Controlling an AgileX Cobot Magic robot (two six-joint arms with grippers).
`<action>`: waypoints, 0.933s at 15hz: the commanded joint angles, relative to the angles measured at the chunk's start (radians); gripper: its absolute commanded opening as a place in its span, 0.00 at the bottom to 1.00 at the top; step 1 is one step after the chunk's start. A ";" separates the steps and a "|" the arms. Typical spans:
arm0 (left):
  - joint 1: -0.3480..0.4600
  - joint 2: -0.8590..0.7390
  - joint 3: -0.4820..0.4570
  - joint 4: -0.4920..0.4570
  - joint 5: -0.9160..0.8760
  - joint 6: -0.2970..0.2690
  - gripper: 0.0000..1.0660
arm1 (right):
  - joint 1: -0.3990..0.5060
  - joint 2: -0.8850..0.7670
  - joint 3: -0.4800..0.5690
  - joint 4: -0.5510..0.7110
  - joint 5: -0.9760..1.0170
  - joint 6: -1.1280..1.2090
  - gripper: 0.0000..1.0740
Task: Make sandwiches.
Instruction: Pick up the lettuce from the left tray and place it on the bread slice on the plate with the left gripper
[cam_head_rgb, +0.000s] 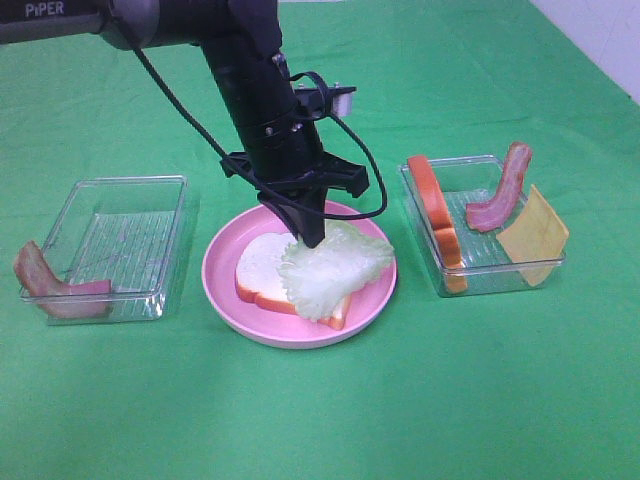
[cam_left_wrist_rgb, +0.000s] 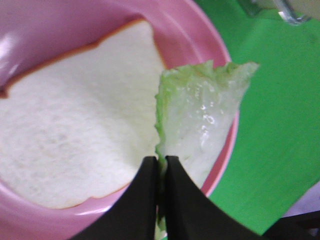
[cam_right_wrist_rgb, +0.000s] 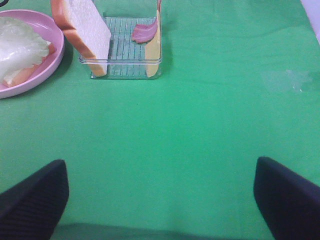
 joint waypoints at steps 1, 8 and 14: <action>0.001 0.003 0.005 0.120 0.102 -0.055 0.00 | -0.007 -0.032 0.003 0.000 -0.012 -0.002 0.90; 0.001 0.006 0.005 0.168 0.078 -0.064 0.03 | -0.007 -0.032 0.003 0.000 -0.012 -0.002 0.90; 0.001 -0.012 0.000 0.183 0.060 -0.096 0.95 | -0.007 -0.032 0.003 0.000 -0.012 -0.002 0.90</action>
